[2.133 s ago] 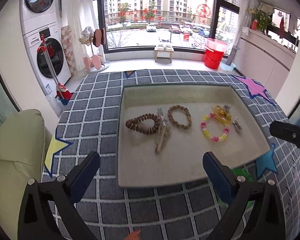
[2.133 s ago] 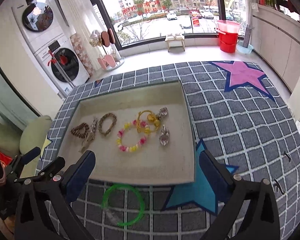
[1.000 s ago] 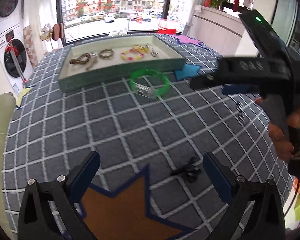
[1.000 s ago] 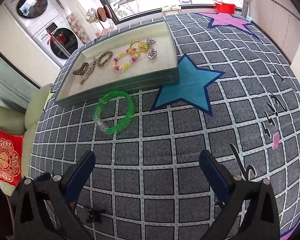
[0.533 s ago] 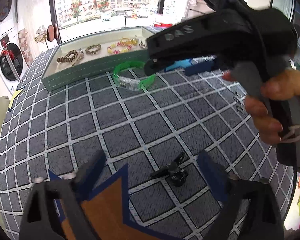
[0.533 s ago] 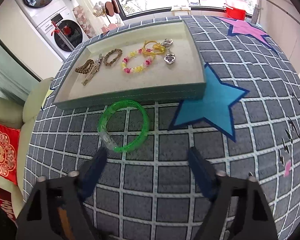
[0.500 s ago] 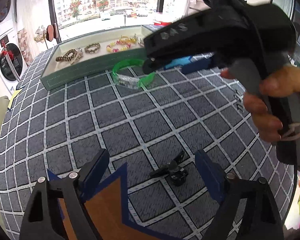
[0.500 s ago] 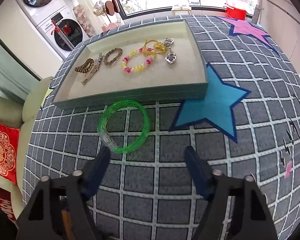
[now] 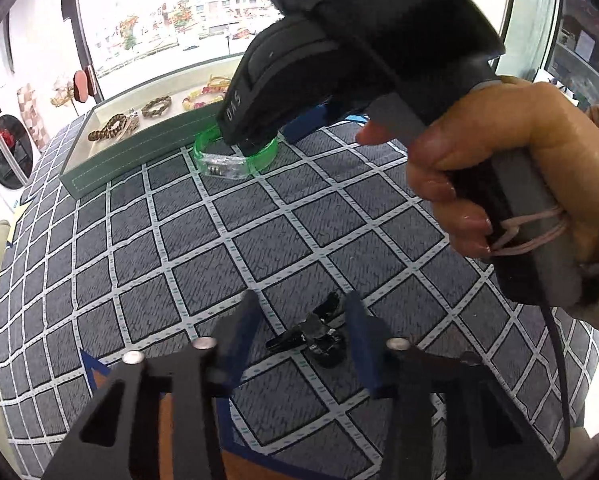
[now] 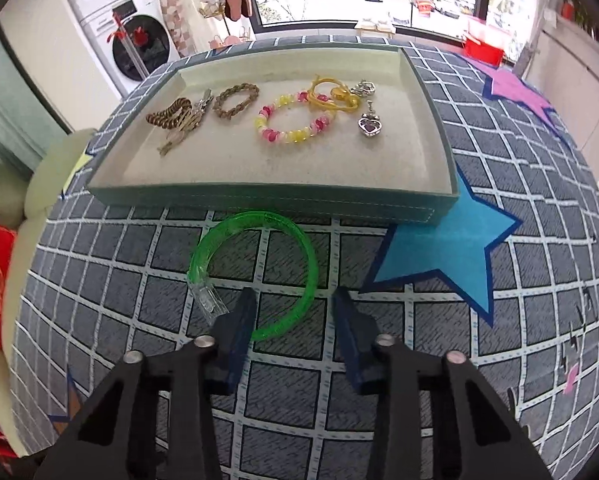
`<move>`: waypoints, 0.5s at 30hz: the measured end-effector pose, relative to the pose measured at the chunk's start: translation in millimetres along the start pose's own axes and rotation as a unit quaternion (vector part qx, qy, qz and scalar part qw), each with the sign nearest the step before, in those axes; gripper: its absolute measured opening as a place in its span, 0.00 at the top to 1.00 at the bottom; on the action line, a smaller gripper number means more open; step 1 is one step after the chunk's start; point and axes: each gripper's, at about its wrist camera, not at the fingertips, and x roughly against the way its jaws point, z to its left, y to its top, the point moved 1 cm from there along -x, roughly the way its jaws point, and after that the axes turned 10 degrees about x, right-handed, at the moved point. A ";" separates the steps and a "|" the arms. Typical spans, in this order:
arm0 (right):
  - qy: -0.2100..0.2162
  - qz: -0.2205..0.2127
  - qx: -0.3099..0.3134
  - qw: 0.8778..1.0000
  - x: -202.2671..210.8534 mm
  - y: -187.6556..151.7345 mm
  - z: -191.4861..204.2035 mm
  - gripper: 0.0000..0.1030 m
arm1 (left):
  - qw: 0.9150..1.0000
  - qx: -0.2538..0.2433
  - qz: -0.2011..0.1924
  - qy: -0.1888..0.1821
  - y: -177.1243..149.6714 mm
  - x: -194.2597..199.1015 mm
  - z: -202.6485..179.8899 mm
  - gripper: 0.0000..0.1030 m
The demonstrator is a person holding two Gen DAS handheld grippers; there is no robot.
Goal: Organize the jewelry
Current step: 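Grasp the black claw clip with the left gripper while the right grasps the green bangle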
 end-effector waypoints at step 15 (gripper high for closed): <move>-0.007 -0.018 -0.009 1.000 21.3 -18.6 -8.8 0.92 | 0.998 0.059 -0.013 -0.015 6.5 11.0 23.9 0.65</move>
